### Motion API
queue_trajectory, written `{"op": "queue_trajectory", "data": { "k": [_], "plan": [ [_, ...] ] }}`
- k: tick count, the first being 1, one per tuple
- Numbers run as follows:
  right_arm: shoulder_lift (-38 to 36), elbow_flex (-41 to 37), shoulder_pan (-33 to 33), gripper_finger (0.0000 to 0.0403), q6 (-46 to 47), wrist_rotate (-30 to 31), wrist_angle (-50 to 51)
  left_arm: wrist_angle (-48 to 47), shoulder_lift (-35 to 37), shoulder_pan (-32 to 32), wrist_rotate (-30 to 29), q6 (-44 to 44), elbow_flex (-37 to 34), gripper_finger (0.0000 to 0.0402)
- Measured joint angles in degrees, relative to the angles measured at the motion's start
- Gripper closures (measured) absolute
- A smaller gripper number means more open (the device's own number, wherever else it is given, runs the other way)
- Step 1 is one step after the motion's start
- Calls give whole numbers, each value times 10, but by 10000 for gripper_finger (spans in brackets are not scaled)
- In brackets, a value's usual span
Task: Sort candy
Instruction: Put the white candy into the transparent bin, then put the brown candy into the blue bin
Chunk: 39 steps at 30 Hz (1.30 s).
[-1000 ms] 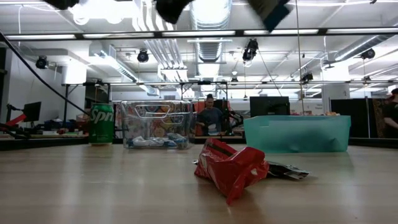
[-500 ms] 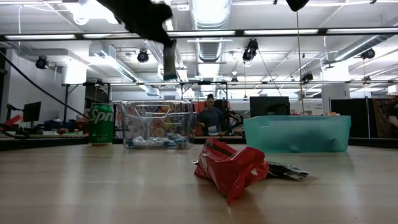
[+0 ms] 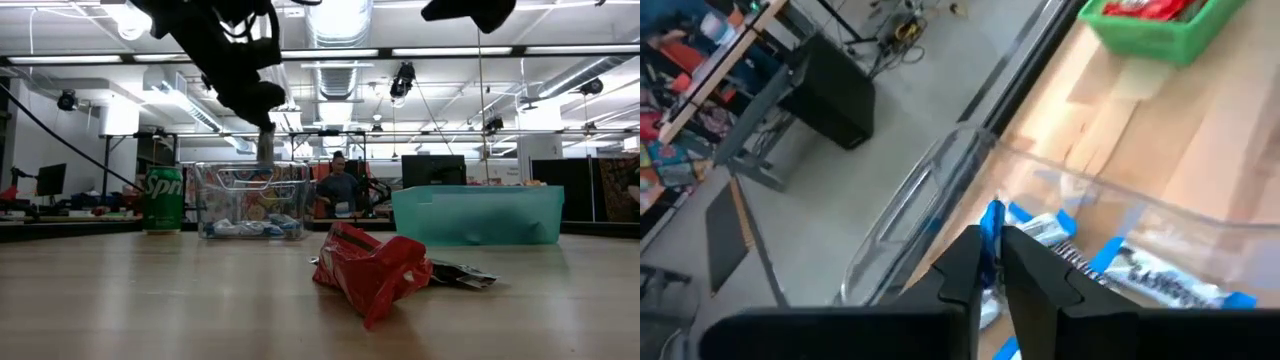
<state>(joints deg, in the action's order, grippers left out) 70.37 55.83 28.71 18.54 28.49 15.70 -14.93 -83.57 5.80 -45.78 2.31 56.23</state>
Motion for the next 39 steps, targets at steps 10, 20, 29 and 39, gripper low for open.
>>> {"op": "queue_trajectory", "data": {
  "k": [10, 20, 29, 39],
  "plan": [
    [2, -1, 0, 218, 85, -2, 53, -11, 0, -17, 5, -38, 0, 317],
    [63, -1, 1, 218, 104, -50, 50, -10, 0, -133, 14, -106, 0, 313],
    [163, -1, 15, 228, 109, -50, 24, 37, -22, -277, 12, -211, 0, 314],
    [296, -1, 39, 249, 96, -45, -133, 141, -97, -390, -17, -224, 0, 314]
  ]
}}
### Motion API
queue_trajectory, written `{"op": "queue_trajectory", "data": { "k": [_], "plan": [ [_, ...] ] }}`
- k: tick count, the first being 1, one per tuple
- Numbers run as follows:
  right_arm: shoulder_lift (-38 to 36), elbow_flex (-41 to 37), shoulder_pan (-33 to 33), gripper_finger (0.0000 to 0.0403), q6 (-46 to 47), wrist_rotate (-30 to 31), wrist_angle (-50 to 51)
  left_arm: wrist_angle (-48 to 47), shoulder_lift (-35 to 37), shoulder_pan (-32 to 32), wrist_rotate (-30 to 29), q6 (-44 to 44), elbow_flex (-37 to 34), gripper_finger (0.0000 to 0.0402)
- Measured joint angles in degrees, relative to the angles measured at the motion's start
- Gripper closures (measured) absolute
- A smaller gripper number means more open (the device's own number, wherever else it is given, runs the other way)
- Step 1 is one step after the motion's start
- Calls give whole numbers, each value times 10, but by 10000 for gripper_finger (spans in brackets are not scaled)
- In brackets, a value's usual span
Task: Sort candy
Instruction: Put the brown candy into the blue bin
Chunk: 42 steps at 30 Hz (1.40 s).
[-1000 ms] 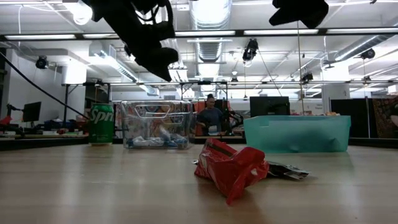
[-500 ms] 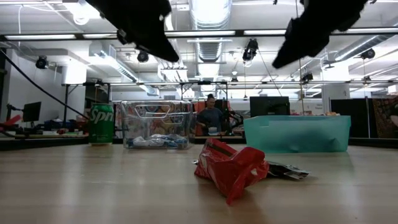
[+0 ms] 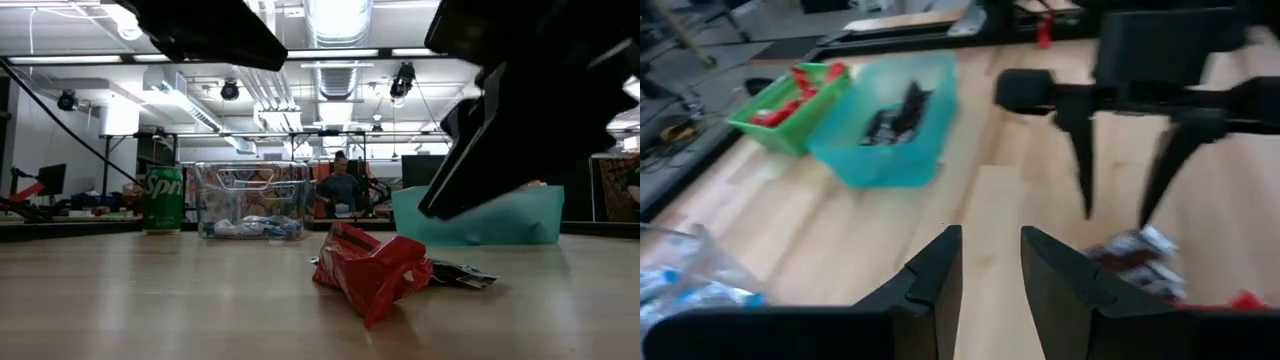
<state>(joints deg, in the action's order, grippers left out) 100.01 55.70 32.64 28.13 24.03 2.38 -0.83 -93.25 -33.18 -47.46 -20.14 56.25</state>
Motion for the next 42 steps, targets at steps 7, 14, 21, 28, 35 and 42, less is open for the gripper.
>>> {"op": "queue_trajectory", "data": {
  "k": [7, 14, 21, 28, 35, 42],
  "plan": [
    [49, 0, 1, 269, 19, 0, -33, 29, -21, -27, -6, -9, 0, 314],
    [28, 1, 1, 288, 27, 3, 42, 41, -21, -27, -7, -20, 0, 314],
    [-22, 0, 1, 285, 23, -5, 95, 50, -20, -27, -5, -26, 0, 314],
    [-19, 0, 10, 253, 109, 3, 90, 59, -20, -28, -5, -59, 0, 314],
    [15, 0, 49, 243, 182, 83, 80, 70, -20, -28, -11, -58, 0, 314],
    [31, 0, 57, 243, 218, 105, 72, 75, -20, -28, -15, -55, 0, 314]
  ]
}}
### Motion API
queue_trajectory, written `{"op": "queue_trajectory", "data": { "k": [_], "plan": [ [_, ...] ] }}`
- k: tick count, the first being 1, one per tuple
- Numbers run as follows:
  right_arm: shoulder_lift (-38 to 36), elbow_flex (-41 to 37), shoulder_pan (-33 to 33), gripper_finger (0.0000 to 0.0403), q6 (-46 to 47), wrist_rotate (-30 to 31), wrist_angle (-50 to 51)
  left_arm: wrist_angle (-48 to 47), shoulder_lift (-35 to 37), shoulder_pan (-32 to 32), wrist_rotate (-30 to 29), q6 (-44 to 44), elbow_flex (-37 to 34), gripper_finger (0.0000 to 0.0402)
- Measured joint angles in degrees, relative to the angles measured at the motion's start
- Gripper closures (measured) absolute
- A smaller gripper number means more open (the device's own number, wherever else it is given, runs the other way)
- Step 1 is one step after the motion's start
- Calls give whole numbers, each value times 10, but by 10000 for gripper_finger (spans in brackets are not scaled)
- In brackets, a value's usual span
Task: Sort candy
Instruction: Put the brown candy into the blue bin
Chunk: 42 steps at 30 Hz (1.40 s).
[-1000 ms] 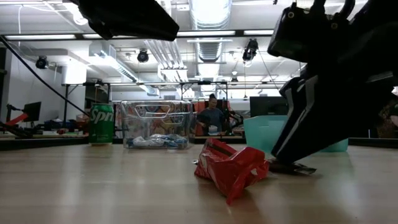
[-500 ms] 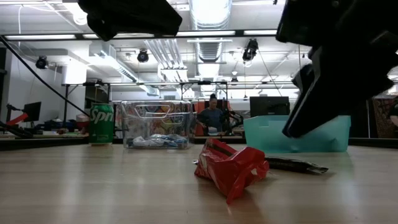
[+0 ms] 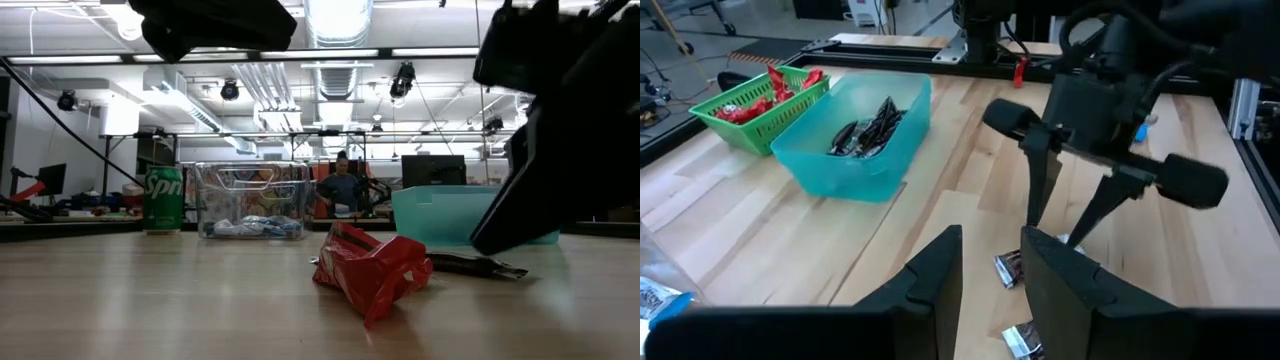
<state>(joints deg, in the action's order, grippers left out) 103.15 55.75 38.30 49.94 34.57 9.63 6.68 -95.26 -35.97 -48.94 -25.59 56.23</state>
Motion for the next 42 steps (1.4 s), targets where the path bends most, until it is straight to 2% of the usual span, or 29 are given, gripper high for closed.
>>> {"op": "queue_trajectory", "data": {
  "k": [5, 14, 18, 25, 31, 34, 37, 42],
  "plan": [
    [21, 0, -1, 243, 2, 0, -33, 3, 0, 0, -1, 4, 0, 314],
    [45, 1, -8, 250, 20, 10, -30, 4, 0, 0, 1, 7, 0, 314],
    [44, 1, -10, 284, 20, 8, -29, 4, 0, 0, 14, 9, 0, 314],
    [42, 1, -12, 379, 2, 4, -27, 4, 0, 0, 15, 15, 0, 314],
    [16, -2, -12, 389, -31, -13, -17, 5, 0, 0, 24, 15, 0, 314],
    [-8, -2, -12, 389, -50, -16, -20, 7, 0, 0, 76, 31, 0, 314],
    [-37, -2, -12, 390, -71, -43, -29, 8, 0, 0, 126, 58, 0, 314],
    [-77, -2, -13, 390, -109, -132, -86, 27, -1, 0, 130, 120, -1, 313]
  ]
}}
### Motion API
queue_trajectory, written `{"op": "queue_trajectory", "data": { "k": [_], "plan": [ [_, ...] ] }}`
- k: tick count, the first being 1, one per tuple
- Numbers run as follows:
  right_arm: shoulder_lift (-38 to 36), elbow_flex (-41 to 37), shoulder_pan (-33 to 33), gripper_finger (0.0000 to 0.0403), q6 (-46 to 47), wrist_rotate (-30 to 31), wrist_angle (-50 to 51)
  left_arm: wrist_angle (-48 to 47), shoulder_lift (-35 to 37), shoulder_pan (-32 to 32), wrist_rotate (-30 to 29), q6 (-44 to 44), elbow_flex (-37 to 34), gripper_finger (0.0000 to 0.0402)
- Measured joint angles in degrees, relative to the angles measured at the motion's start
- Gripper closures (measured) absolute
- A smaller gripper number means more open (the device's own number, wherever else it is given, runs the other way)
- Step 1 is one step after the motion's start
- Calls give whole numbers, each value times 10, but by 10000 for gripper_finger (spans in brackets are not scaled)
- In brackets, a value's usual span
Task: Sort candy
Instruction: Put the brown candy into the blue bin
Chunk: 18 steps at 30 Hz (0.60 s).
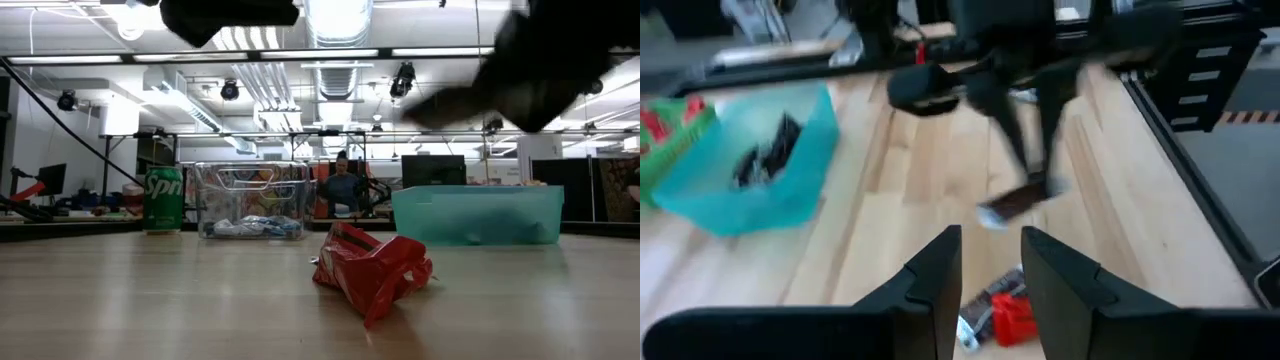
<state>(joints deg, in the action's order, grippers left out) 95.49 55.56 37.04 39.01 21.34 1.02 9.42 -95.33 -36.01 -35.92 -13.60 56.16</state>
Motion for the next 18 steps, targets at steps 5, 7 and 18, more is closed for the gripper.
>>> {"op": "queue_trajectory", "data": {
  "k": [5, 7, 18],
  "plan": [
    [-16, 1, -5, 390, -48, -96, -133, 64, 0, 0, 28, 98, 0, 292],
    [-17, 1, -10, 390, -54, -137, -182, 95, -1, 0, 58, 139, 0, 277],
    [-17, 1, -26, 390, -61, -188, -277, 274, -93, -1, 142, 254, 5, 191]
  ]
}}
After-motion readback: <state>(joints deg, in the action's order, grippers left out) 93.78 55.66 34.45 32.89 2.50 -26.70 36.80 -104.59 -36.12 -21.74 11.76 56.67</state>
